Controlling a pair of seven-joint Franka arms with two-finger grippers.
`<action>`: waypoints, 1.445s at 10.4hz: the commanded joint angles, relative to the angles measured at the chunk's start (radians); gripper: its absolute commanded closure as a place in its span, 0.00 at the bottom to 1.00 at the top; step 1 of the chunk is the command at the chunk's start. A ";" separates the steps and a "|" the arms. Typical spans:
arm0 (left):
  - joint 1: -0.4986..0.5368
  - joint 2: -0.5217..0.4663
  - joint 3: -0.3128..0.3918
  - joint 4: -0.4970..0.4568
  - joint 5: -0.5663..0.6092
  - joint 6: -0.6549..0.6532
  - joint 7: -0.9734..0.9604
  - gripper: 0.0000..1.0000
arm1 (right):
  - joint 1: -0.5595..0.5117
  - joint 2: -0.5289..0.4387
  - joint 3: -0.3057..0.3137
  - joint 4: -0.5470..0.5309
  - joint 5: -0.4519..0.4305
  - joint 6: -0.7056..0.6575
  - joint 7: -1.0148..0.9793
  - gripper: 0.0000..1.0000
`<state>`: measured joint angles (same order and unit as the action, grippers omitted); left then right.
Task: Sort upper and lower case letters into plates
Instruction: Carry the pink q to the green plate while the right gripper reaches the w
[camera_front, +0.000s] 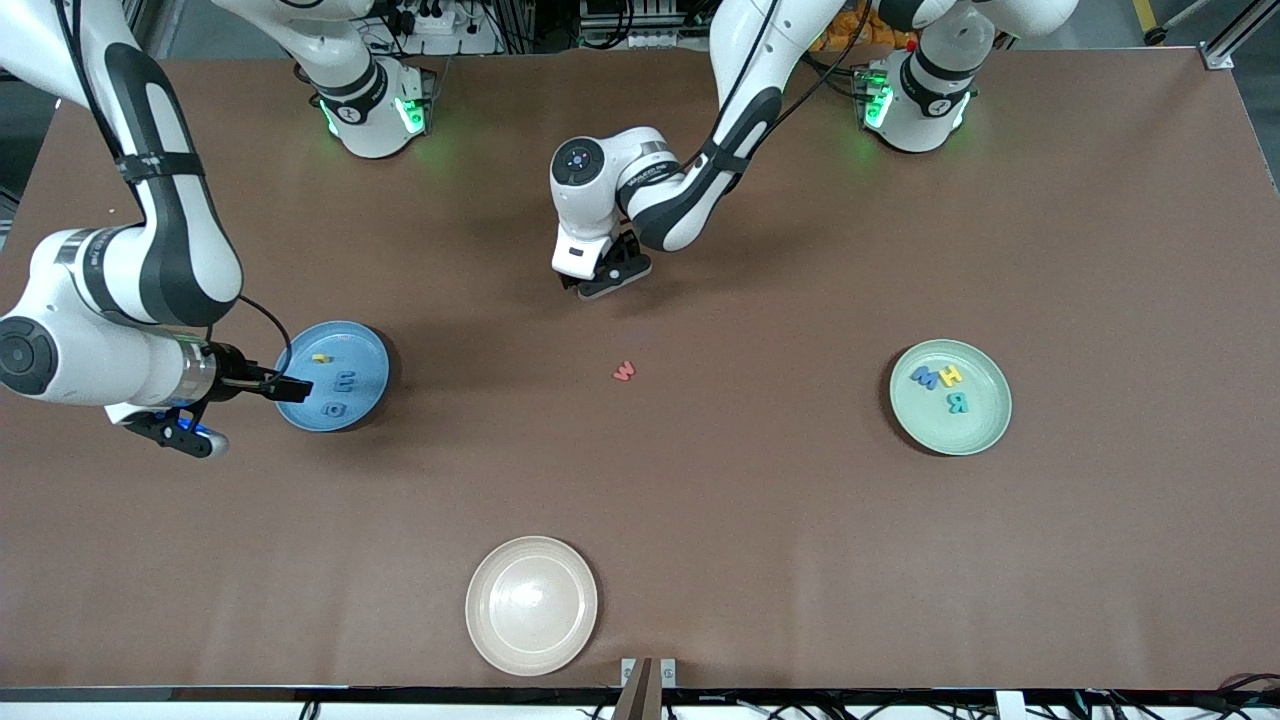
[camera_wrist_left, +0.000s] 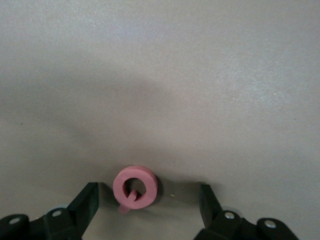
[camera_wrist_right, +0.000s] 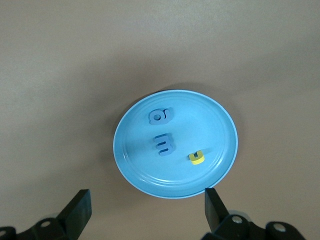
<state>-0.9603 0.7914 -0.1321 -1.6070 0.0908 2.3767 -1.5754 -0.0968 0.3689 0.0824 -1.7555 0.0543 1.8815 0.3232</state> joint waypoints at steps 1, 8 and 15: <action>-0.012 -0.003 0.012 -0.016 0.050 0.019 -0.038 0.14 | -0.017 -0.016 0.003 0.024 -0.005 -0.018 -0.007 0.00; 0.001 -0.012 0.018 -0.007 0.072 0.018 -0.034 1.00 | -0.041 -0.015 0.003 0.065 -0.005 -0.018 -0.010 0.00; 0.162 -0.174 0.203 0.032 0.066 -0.054 0.200 1.00 | 0.007 -0.008 0.014 0.097 0.009 -0.018 0.119 0.00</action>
<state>-0.8490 0.6796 0.0784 -1.5537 0.1333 2.3772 -1.4408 -0.1172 0.3686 0.0845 -1.6745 0.0588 1.8791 0.3558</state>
